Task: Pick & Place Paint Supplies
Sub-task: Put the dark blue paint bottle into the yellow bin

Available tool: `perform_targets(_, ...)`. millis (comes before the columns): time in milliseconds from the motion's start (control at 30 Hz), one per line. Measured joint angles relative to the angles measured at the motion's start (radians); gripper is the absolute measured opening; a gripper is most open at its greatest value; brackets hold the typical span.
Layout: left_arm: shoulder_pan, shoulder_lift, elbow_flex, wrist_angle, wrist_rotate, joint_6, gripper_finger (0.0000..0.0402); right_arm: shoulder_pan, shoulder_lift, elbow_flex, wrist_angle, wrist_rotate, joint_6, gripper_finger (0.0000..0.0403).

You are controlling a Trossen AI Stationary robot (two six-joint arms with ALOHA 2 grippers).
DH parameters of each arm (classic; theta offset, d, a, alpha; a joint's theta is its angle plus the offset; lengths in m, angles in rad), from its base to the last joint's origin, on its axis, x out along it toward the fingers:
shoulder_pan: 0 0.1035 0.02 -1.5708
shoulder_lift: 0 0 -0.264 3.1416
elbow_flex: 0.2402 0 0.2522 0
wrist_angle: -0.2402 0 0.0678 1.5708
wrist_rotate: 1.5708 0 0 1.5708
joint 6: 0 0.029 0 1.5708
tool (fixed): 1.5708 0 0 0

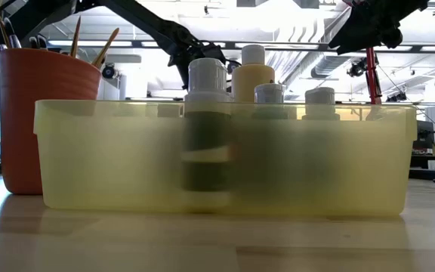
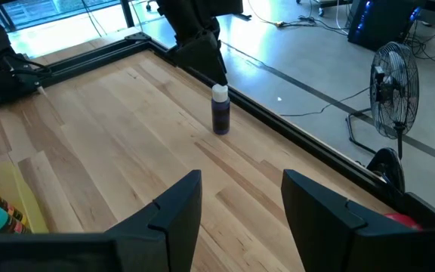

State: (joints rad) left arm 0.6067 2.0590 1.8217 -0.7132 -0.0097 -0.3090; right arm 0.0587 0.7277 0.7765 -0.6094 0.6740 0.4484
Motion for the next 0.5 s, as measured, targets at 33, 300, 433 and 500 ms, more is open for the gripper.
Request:
perform_targets(33,0.0,0.0,0.0,0.0,0.0,0.0,0.0207,0.0,0.0,0.0,0.0,0.0,0.0,0.0174)
perform_targets(300,-0.013,0.038,0.002,0.012,0.02,-0.013,0.0207,0.0,0.0,0.0,0.0,0.0,0.0,0.0174)
perform_targets(433,-0.024,0.043,0.002,0.03,0.043,-0.01,0.0207,0.0,0.0,0.0,0.0,0.0,0.0,0.0174)
perform_targets(500,-0.028,0.044,0.001,0.039,0.028,-0.002,0.0207,0.0,0.0,0.0,0.0,0.0,0.0,0.0174)
